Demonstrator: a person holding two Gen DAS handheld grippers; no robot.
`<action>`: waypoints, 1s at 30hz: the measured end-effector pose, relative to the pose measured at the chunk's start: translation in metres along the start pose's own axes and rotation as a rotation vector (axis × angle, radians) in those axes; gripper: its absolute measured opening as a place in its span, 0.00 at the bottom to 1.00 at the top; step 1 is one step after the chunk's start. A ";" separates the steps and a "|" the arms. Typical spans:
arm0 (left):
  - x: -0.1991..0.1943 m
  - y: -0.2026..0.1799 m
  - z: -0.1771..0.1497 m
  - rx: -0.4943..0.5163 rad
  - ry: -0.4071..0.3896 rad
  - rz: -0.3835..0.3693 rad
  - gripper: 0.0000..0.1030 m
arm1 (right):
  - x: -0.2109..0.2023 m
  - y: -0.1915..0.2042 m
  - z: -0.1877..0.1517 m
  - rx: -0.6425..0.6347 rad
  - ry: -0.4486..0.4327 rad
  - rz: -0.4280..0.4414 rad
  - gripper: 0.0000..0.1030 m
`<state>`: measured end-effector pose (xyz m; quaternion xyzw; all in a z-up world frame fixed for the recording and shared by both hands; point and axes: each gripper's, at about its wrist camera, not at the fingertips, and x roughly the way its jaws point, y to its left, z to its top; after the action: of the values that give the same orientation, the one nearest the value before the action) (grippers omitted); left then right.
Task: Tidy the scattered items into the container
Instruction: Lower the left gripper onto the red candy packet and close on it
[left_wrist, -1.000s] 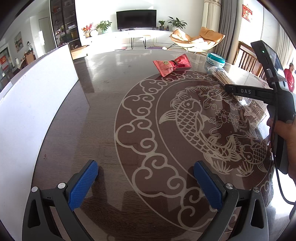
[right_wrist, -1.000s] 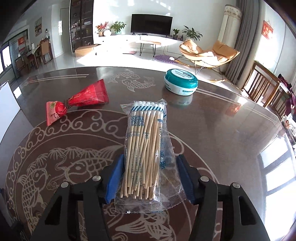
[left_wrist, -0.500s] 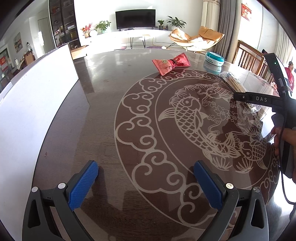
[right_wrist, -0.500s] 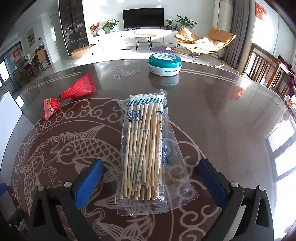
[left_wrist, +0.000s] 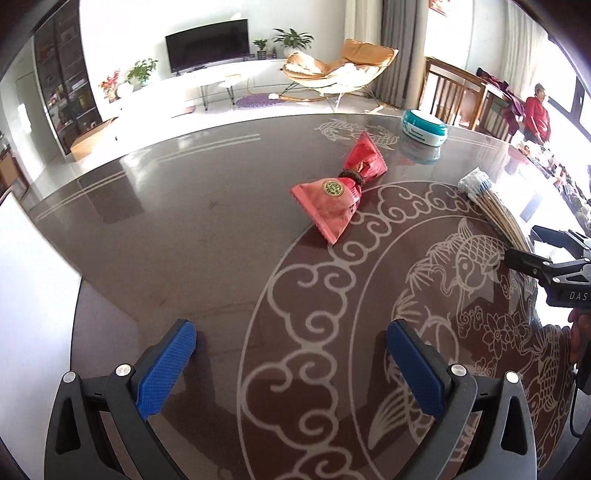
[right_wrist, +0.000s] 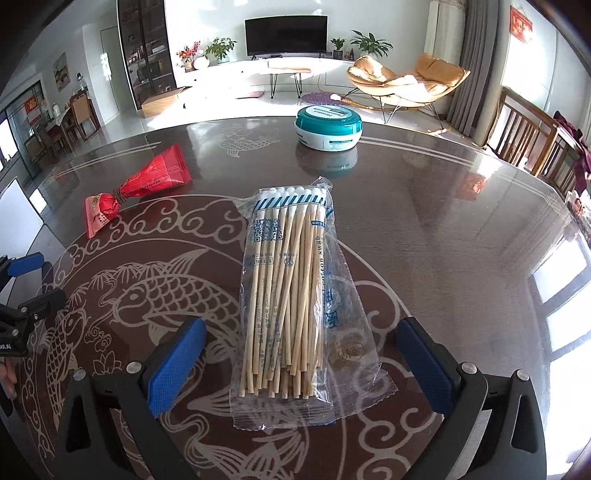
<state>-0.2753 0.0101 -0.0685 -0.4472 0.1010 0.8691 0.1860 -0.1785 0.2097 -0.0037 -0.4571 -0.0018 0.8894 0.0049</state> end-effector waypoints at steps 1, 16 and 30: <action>0.004 -0.002 0.007 0.040 -0.001 -0.026 1.00 | 0.000 0.000 0.000 0.000 0.000 0.000 1.00; 0.064 -0.024 0.092 -0.016 -0.004 0.009 1.00 | 0.000 0.000 0.001 -0.001 0.000 -0.001 1.00; 0.006 -0.022 0.029 -0.115 -0.060 0.109 0.20 | -0.001 -0.001 0.000 0.003 -0.001 -0.002 1.00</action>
<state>-0.2907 0.0414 -0.0563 -0.4248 0.0695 0.8953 0.1151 -0.1781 0.2104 -0.0027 -0.4568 -0.0009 0.8895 0.0066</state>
